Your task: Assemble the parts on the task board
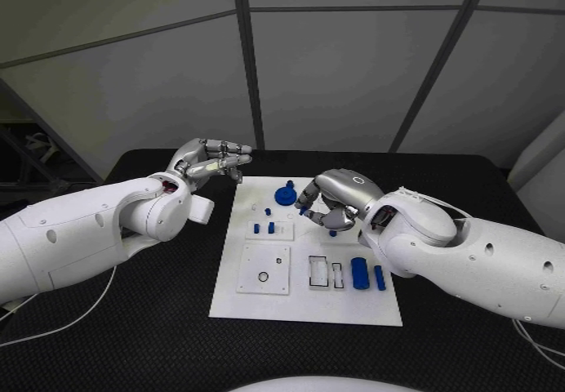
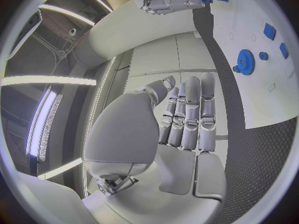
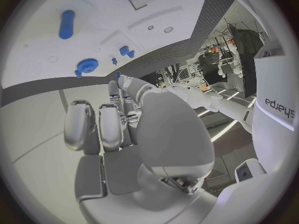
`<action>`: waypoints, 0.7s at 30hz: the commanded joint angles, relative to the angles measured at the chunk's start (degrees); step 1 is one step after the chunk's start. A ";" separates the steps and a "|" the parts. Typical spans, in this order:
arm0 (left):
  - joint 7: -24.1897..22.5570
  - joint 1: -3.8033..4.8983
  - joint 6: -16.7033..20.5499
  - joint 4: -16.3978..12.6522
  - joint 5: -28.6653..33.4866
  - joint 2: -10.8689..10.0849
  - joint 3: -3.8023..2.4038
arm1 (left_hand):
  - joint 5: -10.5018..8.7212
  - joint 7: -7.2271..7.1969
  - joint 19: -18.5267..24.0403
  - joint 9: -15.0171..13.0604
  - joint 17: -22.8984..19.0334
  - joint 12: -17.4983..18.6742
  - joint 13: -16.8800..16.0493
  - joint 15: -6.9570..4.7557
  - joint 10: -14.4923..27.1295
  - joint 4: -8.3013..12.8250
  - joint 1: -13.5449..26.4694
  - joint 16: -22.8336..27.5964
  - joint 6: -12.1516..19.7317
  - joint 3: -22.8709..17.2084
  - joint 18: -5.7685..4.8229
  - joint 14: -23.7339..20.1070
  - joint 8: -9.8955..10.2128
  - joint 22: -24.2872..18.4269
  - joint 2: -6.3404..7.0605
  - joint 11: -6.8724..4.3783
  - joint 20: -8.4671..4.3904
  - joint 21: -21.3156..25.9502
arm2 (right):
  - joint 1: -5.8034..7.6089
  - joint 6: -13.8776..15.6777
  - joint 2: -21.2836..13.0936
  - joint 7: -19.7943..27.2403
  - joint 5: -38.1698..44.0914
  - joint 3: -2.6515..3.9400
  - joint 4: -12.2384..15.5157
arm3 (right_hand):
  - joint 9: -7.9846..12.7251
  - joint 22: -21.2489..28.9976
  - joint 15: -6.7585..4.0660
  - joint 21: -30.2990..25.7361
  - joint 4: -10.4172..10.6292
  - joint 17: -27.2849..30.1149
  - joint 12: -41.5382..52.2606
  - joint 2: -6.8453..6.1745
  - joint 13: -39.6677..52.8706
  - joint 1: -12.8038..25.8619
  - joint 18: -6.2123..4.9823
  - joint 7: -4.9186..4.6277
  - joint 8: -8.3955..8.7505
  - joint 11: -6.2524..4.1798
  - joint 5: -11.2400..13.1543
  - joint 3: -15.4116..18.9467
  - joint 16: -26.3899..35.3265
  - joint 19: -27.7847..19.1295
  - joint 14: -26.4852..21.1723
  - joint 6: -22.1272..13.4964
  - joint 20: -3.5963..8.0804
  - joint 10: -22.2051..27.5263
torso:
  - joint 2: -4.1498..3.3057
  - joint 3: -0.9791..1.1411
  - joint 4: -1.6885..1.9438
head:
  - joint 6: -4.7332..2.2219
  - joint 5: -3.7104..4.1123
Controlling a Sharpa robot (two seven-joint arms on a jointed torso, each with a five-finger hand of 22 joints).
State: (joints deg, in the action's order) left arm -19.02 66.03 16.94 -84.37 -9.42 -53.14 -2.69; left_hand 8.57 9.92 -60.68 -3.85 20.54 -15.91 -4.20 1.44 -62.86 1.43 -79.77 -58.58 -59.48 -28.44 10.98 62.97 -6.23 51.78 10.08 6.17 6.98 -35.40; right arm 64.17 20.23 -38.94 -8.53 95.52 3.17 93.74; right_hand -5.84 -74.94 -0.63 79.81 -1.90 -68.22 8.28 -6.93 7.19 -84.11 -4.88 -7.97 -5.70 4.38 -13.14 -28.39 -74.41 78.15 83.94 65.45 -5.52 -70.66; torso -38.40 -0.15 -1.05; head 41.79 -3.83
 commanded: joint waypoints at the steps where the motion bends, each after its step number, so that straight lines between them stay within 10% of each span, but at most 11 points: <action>1: -0.24 0.08 -0.63 -0.18 0.17 0.14 -0.05 | 0.33 0.33 0.29 0.05 -0.10 -0.21 0.06 0.03 0.38 0.32 0.02 0.17 0.13 0.16 -0.52 -0.35 -0.13 -0.08 -0.60 0.00 -0.03 0.33 | -0.28 -0.42 1.43 1.46 -2.62 -0.13 -0.68 | -0.07 -0.34 -0.10 0.32 0.12 0.04 -0.10 0.02 -0.02 0.68 1.08 -0.21 -0.05 -0.50 -0.13 -0.25 -0.33 0.24 2.58 0.30 0.05 -0.79 | -0.03 0.01 -0.02 | 0.31 -0.50; 21: -0.37 0.10 -0.64 -0.36 0.17 0.70 -0.05 | 0.34 0.35 0.30 0.04 -0.14 -0.25 0.07 0.04 0.38 0.37 -0.06 0.21 0.11 0.16 -0.52 -0.36 -0.14 -0.08 -0.67 0.00 -0.03 0.34 | -3.34 -4.11 5.89 2.88 -4.73 -2.71 -3.57 | -0.04 -0.44 -0.03 0.40 0.06 0.06 -0.36 0.20 0.03 0.86 1.10 -0.33 0.19 -0.38 -0.42 -0.31 -0.44 0.24 2.56 -0.02 0.02 -0.45 | 0.03 0.04 -0.07 | 1.95 -2.95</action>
State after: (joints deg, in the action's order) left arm -19.02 66.04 16.90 -84.57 -9.41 -52.52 -2.69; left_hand 8.57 9.92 -60.68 -3.85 20.50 -15.91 -4.21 1.44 -62.76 1.59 -79.77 -58.58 -59.48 -28.27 10.98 62.96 -6.23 51.78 10.09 6.27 6.99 -35.40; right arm 60.78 17.63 -33.24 -6.59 91.56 0.50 90.30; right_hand -5.84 -74.93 -0.63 79.81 -1.89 -68.20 8.07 -6.78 7.23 -83.66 -4.88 -7.95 -5.53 4.06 -13.33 -28.38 -74.65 78.15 83.94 65.41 -5.53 -70.97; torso -38.40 -0.10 -1.05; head 43.61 -6.57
